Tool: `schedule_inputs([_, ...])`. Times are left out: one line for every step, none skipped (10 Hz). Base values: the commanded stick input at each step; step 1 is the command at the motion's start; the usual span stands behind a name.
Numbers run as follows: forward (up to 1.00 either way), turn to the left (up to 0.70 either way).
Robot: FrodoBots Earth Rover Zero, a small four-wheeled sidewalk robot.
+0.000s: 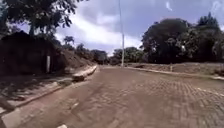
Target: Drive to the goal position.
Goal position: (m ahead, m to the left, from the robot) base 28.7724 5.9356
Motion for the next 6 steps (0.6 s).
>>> schedule_inputs([1.0,0.0])
schedule_inputs([1.0,-0.07])
schedule_inputs([1.0,-0.27])
schedule_inputs([1.0,-0.15])
schedule_inputs([1.0,0.0])
schedule_inputs([1.0,0.1])
